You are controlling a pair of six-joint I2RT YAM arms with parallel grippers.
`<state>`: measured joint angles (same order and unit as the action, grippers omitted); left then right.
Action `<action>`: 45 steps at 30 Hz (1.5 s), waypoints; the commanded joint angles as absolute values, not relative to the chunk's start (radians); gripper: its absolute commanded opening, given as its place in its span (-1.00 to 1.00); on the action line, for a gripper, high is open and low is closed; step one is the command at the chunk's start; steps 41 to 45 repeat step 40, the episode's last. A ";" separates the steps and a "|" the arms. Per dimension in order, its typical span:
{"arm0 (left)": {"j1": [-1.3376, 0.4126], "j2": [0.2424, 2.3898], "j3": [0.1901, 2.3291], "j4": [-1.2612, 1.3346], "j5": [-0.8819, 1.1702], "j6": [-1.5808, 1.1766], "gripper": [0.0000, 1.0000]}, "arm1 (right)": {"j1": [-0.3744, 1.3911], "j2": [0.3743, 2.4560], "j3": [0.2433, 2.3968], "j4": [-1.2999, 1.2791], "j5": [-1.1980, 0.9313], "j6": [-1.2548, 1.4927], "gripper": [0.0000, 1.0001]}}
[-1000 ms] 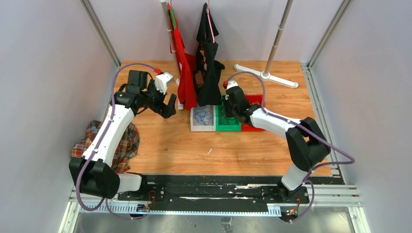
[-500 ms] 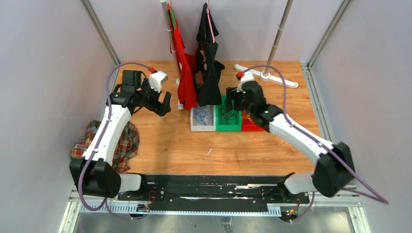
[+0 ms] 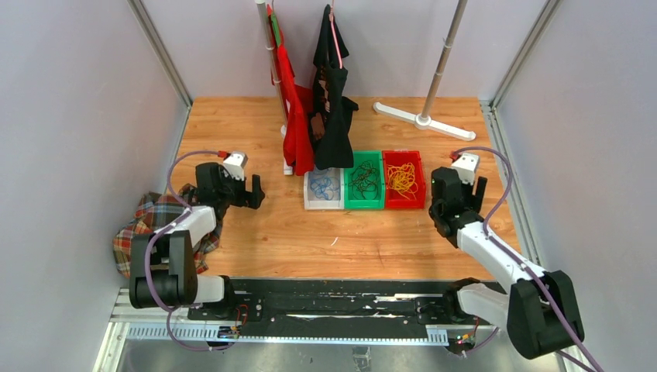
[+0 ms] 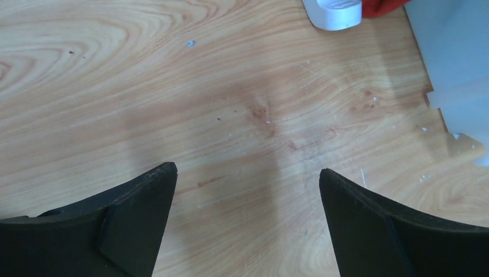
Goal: Untangle the cables
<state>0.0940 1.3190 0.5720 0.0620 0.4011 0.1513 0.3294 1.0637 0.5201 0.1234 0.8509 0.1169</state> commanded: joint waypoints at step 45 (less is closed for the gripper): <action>0.009 1.368 0.175 1.118 0.179 0.065 0.96 | 0.071 1.388 0.228 0.988 0.248 -0.092 0.53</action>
